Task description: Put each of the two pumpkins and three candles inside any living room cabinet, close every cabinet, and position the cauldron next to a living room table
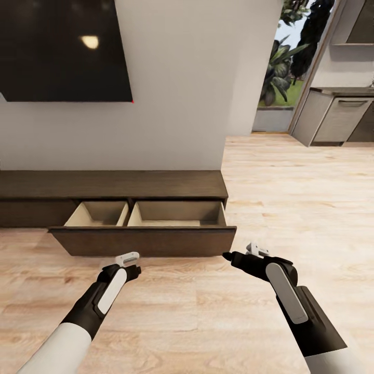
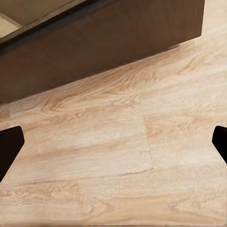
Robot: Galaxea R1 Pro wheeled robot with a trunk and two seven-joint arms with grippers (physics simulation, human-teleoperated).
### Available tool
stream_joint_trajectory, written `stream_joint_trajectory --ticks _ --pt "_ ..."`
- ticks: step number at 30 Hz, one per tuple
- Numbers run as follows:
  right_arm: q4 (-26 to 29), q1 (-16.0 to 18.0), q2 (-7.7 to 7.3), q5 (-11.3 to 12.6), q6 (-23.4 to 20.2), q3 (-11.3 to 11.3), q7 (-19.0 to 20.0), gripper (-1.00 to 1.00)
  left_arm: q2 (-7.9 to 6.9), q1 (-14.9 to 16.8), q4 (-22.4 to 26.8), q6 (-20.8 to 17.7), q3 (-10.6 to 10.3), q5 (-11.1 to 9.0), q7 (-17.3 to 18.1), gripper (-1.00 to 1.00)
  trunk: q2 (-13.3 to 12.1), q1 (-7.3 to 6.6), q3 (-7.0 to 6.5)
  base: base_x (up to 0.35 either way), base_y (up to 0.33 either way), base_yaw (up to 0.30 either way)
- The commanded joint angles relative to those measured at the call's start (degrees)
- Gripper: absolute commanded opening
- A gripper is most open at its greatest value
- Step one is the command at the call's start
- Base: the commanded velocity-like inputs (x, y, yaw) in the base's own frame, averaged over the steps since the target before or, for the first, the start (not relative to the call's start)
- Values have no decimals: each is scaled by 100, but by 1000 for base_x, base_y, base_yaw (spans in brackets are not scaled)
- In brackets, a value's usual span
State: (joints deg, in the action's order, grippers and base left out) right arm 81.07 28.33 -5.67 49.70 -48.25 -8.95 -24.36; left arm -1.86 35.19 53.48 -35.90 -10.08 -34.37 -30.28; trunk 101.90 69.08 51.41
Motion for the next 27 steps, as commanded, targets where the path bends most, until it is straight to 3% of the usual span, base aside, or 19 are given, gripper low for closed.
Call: stream_joint_trajectory --ticks 1,11,27 --pt "10 5 -5 56 -4 -14 -60 100 -8 4 9 -5 -27 -54 -60 100 3 -3 4 -130 86 -5" --pt "7 6 -4 47 10 -27 -60 100 -8 5 38 -5 -26 -30 -59 100 3 -3 3 -30 20 -1" --pt "-28 6 34 -3 37 -18 -80 100 -8 4 32 0 -29 -66 -53 100 644 349 291 0 0 0"
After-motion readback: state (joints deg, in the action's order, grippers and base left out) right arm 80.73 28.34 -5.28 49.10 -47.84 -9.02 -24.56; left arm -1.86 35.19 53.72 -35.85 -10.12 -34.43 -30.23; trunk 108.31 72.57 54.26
